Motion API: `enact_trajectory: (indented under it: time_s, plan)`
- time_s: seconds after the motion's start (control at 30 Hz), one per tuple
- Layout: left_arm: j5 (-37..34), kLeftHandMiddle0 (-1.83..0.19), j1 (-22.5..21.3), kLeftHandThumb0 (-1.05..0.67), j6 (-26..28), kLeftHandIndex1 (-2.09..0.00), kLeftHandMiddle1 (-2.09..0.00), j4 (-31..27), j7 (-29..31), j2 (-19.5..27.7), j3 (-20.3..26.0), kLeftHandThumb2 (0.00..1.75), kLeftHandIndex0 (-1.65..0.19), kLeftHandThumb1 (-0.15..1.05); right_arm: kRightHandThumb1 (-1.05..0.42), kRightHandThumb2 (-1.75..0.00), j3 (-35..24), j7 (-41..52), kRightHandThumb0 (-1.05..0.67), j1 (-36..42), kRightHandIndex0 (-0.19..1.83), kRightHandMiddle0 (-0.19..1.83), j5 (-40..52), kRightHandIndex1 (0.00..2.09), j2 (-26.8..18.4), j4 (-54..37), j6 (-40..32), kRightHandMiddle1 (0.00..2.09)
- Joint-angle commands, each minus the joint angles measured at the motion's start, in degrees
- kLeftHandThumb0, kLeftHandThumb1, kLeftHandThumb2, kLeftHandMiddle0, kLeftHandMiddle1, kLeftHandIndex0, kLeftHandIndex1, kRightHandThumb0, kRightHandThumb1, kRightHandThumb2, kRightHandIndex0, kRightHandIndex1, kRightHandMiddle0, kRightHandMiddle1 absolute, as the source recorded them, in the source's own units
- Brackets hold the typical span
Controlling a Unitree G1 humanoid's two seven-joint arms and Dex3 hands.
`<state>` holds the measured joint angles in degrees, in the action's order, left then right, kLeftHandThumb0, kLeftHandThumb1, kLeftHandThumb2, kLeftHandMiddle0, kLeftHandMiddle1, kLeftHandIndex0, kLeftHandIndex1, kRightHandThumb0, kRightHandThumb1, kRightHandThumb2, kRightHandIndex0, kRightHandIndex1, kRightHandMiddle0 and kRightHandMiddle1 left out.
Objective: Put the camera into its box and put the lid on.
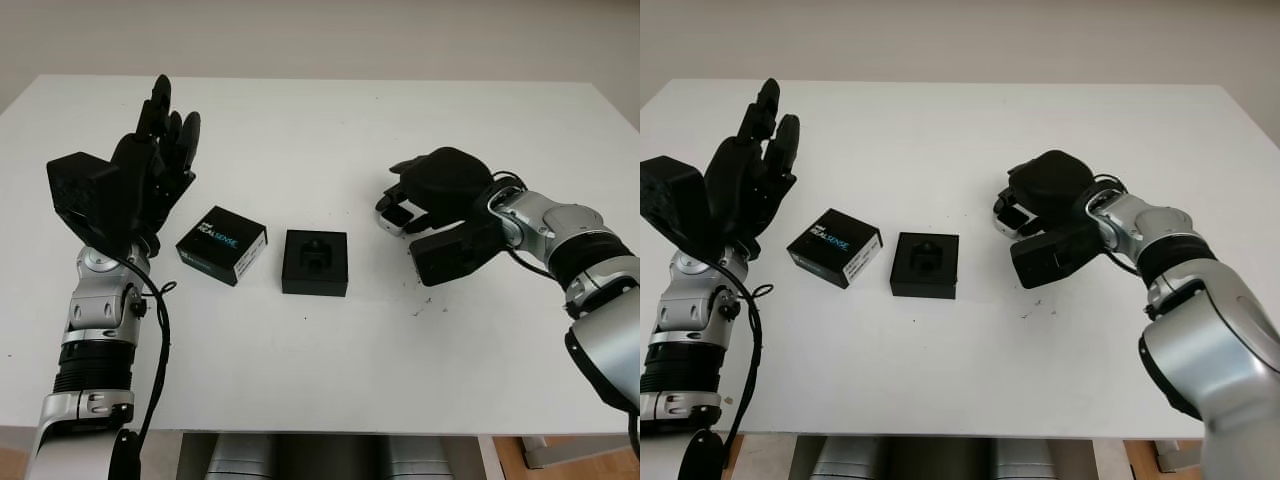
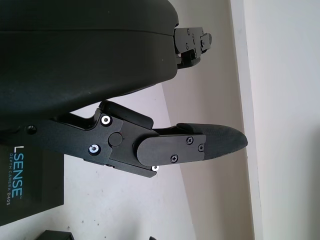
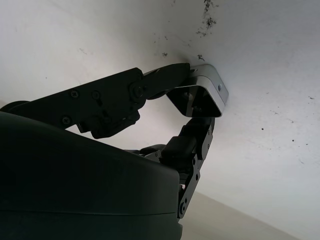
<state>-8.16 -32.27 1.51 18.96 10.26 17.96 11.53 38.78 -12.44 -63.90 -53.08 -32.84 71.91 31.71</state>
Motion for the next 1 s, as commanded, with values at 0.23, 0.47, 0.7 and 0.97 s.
enact_trajectory:
  time_s: [0.23,0.47,0.7,0.97]
  plan:
    - [-0.23,0.13,0.16,-0.66,-0.37,-0.05,-0.05,-0.88,0.11,-0.31,-0.02,0.45,0.13,1.05,-0.93,-0.05,-5.07,7.68,-0.31,0.89,0.41,0.86,6.63,0.05,-0.20,1.08,-3.04,0.24]
    - [0.14,0.15,0.05,-0.67,-0.89,-0.05,-0.05,-0.10,0.27,-0.12,-0.16,0.45,0.14,1.05,-0.93,-0.05,-14.62,15.80,-0.30,3.37,0.36,0.54,19.17,0.05,1.18,0.67,-5.23,0.95]
    - [0.31,0.15,0.18,-0.68,-0.42,-0.04,-0.05,-0.45,0.15,-0.08,-0.51,0.46,0.15,1.05,-0.93,-0.05,-18.75,18.86,-0.30,4.75,0.28,0.40,24.15,0.04,1.76,-0.07,-7.10,1.24]
    - [0.24,0.15,-0.02,-0.68,-0.25,-0.05,-0.05,-0.27,0.18,-0.10,-0.47,0.45,0.15,1.05,-0.94,-0.05,-20.95,21.30,-0.29,5.68,0.24,0.36,26.71,0.04,2.45,-0.34,-8.55,1.30]
